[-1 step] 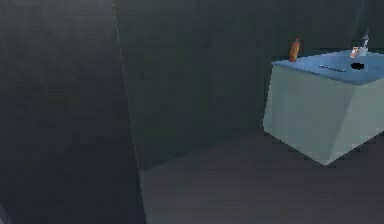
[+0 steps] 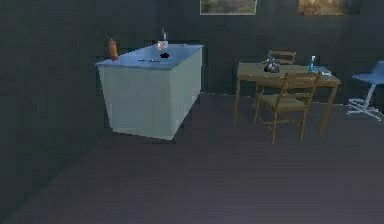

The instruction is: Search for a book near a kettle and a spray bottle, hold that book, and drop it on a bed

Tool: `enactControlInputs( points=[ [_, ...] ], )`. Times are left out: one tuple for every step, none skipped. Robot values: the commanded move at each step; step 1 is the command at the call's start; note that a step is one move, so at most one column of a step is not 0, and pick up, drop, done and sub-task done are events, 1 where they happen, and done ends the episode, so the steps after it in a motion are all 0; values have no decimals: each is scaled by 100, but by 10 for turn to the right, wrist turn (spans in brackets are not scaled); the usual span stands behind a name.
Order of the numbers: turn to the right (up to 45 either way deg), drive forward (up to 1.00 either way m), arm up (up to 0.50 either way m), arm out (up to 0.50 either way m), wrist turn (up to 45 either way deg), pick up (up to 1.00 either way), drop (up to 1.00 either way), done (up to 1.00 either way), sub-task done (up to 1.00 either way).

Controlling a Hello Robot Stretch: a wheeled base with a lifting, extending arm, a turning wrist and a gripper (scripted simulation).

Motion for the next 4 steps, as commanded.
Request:
enactControlInputs(
  points=[
    [330, 0, 0, 0, 0, 0, 0, 0, 0],
    [0, 100, 0, 0, 0, 0, 0, 0, 0],
    [30, 0, 0, 0, 0, 0, 0, 0, 0],
    [0, 90, 0, 0, 0, 0, 0, 0, 0]
  ],
)
